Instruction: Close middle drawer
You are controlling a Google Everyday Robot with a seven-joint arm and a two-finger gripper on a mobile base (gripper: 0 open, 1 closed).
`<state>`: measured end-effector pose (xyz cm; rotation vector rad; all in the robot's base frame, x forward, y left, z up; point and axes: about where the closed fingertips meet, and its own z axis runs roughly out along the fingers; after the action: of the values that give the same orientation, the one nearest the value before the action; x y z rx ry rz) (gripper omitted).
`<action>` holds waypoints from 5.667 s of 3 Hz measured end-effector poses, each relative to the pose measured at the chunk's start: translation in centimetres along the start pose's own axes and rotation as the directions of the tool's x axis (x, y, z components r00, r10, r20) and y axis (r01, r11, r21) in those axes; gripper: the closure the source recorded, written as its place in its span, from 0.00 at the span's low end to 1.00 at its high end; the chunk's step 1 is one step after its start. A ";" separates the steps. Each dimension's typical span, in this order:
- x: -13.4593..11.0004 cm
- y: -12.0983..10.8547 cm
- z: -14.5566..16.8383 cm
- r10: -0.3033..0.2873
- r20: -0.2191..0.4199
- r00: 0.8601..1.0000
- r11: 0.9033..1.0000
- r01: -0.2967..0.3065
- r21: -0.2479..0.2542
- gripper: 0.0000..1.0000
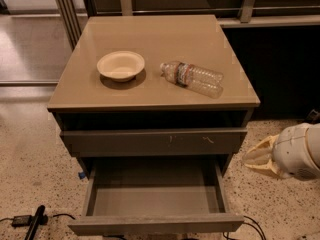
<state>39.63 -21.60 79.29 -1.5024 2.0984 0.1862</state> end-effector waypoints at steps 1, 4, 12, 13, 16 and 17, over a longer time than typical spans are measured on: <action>0.1 -0.1 0.1 -0.001 -0.002 1.000 1.000 0.001 0.013 1.00; 3.0 5.9 8.0 0.170 0.034 0.985 0.981 -0.165 -0.101 1.00; 12.3 14.6 33.0 0.264 0.098 0.959 0.960 -0.252 -0.120 1.00; 12.2 14.6 33.9 0.260 0.100 0.960 0.961 -0.248 -0.122 0.86; 12.2 14.6 33.9 0.260 0.100 0.960 0.961 -0.248 -0.122 0.08; 11.9 14.0 34.3 0.248 0.108 0.963 0.966 -0.236 -0.107 0.00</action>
Offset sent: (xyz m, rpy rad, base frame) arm 0.0014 -0.0005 -0.0029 -0.0049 -0.0104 -0.0083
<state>36.14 -12.19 41.71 -1.2469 2.1959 0.4603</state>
